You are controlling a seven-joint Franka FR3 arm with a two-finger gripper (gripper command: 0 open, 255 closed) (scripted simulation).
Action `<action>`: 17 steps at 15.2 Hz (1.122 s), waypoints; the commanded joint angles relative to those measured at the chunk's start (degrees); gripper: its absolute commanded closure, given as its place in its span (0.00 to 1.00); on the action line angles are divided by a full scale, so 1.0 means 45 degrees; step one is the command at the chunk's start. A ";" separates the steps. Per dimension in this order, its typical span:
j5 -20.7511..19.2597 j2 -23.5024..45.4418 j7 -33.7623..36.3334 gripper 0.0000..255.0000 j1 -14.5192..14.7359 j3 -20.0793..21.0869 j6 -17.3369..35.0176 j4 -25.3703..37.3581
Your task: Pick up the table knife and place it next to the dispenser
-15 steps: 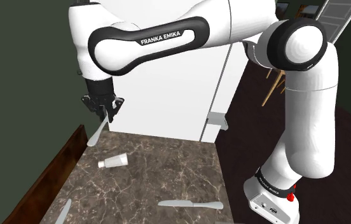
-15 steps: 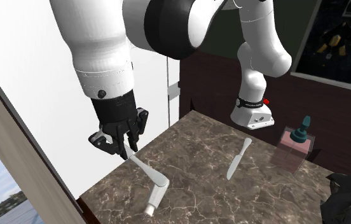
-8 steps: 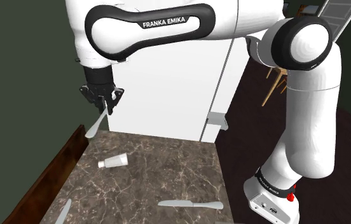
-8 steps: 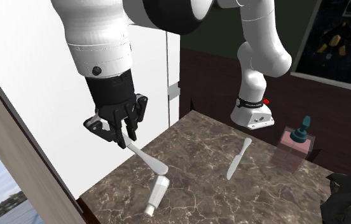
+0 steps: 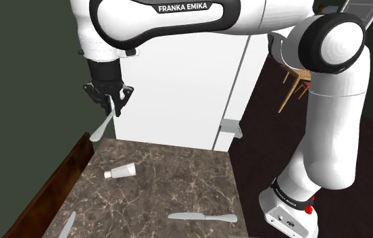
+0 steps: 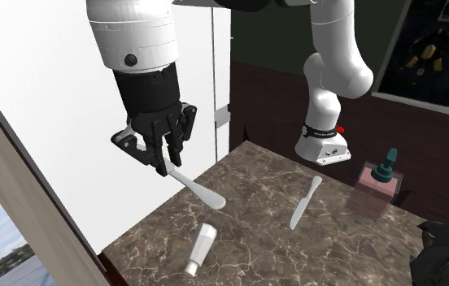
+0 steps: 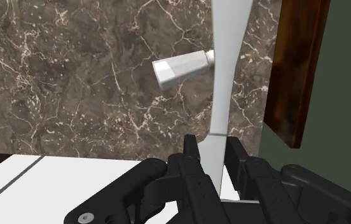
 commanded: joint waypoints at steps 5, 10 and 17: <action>0.1265 -0.2708 0.0389 1.00 -0.0390 0.0576 0.1111 -0.3512; 0.2505 -0.4869 0.0601 1.00 -0.0328 0.0972 0.1679 -0.5870; 0.4293 -0.7657 0.0948 1.00 0.0348 0.1377 0.1916 -0.8372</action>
